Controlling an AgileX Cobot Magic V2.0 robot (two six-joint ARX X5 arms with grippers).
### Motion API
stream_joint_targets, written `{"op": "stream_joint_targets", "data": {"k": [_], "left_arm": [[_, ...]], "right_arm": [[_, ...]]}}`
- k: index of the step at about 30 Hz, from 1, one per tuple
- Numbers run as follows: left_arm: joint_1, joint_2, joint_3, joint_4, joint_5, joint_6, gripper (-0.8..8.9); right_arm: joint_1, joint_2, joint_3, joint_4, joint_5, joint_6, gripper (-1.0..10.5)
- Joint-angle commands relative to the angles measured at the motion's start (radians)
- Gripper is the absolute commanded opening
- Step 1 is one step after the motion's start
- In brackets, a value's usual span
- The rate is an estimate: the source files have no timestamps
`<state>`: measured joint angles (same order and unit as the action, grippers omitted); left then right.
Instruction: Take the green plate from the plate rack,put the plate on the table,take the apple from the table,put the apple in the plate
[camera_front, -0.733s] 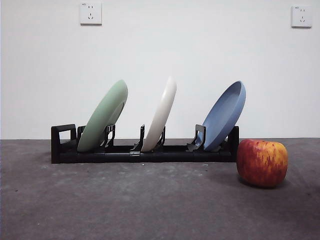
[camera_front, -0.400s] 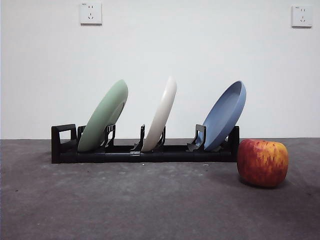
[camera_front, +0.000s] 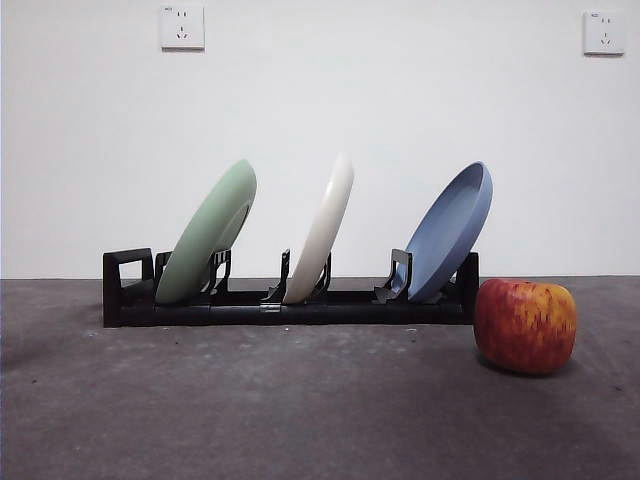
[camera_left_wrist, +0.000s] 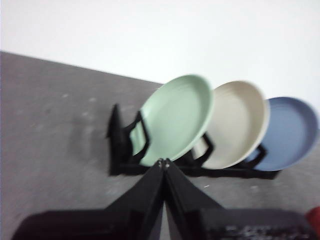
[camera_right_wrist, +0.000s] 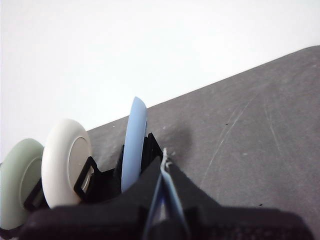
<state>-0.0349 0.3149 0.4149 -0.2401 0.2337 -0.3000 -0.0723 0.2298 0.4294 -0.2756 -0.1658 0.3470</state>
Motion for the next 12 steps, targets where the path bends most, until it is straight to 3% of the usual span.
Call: {"op": "stream_joint_targets", "data": {"k": [1, 7, 12], "left_arm": [[0.002, 0.081, 0.08, -0.006, 0.051, 0.01, -0.05], [0.002, 0.295, 0.297, -0.084, 0.208, 0.017, -0.05], [0.001, 0.486, 0.517, -0.229, 0.371, 0.032, -0.04]], "right_arm": [[0.0, 0.095, 0.117, -0.061, -0.005, -0.05, -0.2], [0.0, 0.341, 0.412, -0.266, -0.103, -0.175, -0.2], [0.001, 0.546, 0.657, -0.425, -0.307, -0.218, -0.2]]}}
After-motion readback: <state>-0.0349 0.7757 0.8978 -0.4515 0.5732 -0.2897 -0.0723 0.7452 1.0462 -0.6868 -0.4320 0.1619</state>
